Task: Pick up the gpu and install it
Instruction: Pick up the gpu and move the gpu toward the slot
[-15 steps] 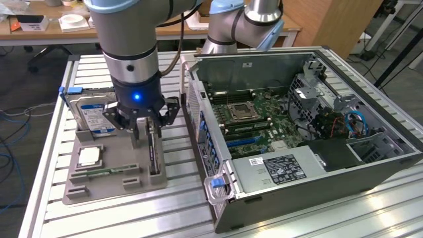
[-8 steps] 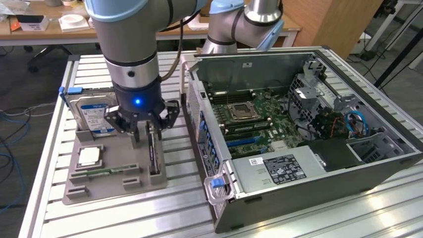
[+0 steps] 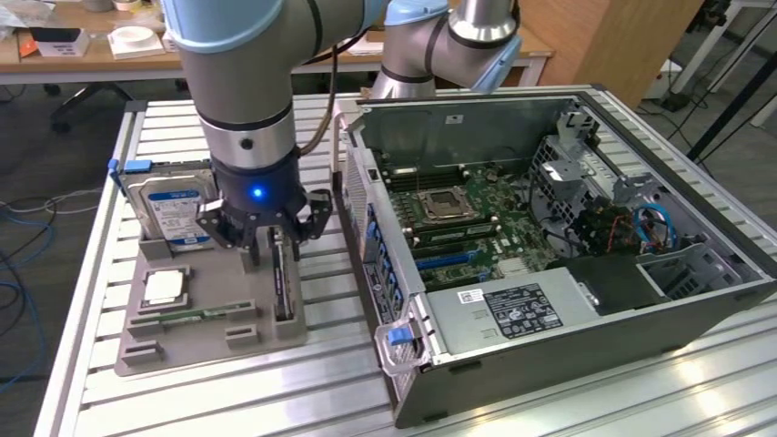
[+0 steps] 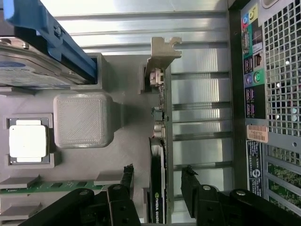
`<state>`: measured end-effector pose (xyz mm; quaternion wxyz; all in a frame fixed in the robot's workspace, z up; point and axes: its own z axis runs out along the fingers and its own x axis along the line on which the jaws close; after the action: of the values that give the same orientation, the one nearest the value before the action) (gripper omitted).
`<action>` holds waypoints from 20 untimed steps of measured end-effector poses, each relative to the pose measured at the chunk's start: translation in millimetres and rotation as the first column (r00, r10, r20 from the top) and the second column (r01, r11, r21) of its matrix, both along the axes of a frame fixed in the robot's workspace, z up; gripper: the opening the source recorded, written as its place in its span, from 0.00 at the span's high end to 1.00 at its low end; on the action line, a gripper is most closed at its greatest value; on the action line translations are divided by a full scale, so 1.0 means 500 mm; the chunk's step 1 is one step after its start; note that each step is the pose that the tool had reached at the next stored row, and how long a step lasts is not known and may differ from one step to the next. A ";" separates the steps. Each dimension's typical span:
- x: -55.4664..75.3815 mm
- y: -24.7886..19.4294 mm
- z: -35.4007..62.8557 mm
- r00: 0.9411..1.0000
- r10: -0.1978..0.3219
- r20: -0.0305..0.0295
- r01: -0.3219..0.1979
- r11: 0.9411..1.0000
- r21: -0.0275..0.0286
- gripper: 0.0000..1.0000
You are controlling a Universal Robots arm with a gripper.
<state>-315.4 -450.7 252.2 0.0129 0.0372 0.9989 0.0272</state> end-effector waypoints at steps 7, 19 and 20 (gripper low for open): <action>0.000 -0.0001 -0.017 1.000 0.000 0.000 0.000 1.000 0.000 0.47; -0.002 -0.0001 -0.037 1.000 0.000 0.000 0.000 1.000 0.000 0.47; -0.002 -0.0001 -0.039 1.000 0.000 0.000 0.000 1.000 0.000 0.47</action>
<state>-316.3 -450.7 232.8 0.0130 0.0372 0.9989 0.0272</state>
